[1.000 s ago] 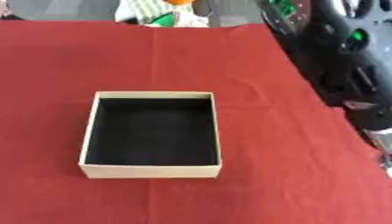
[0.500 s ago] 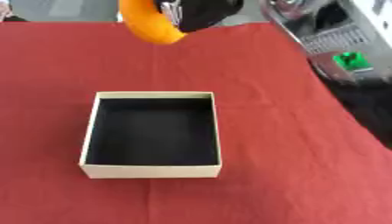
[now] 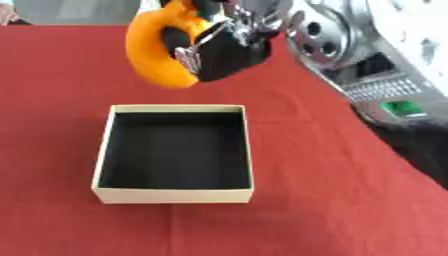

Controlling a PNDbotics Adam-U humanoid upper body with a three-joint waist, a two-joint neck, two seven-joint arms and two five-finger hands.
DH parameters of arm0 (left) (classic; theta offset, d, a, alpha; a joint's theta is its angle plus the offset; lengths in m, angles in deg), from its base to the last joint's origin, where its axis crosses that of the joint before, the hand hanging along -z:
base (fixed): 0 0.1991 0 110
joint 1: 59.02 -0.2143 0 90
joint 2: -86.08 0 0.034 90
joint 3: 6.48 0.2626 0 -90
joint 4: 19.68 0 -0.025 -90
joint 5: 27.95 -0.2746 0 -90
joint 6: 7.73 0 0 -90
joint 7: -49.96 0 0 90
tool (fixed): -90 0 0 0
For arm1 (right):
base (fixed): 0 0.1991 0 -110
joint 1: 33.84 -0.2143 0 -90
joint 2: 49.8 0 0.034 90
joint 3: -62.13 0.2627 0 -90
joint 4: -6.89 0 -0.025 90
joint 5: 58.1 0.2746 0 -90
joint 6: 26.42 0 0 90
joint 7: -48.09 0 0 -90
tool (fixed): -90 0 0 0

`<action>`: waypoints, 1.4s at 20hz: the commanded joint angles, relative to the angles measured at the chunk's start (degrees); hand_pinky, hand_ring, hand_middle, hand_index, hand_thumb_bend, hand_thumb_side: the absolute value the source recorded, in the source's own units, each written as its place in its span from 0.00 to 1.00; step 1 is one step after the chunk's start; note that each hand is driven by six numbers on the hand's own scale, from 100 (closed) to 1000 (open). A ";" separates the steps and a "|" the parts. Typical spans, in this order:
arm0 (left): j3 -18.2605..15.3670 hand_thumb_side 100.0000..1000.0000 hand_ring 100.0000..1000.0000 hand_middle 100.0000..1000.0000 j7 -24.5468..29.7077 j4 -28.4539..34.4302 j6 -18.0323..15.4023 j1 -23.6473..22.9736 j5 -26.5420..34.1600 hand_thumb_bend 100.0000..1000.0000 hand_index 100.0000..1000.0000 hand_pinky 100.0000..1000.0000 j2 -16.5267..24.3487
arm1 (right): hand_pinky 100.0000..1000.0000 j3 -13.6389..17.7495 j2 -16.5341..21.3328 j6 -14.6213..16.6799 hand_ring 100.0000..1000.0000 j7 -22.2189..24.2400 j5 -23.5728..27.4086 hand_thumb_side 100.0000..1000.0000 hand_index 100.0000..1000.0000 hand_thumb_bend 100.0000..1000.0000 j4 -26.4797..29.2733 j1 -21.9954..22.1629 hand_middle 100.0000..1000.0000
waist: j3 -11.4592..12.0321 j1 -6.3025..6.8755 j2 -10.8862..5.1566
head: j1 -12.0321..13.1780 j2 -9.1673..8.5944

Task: Pick up objects on the table and place them in the box.

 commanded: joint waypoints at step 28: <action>0.48 0.66 0.58 0.62 1.27 1.06 -0.26 0.50 1.17 0.03 0.82 0.39 -1.22 | 0.45 -7.26 -3.86 -0.46 0.44 -5.30 -2.91 0.09 0.41 0.00 -8.81 10.95 0.28 | 1.96 0.77 -0.10 | -1.48 0.54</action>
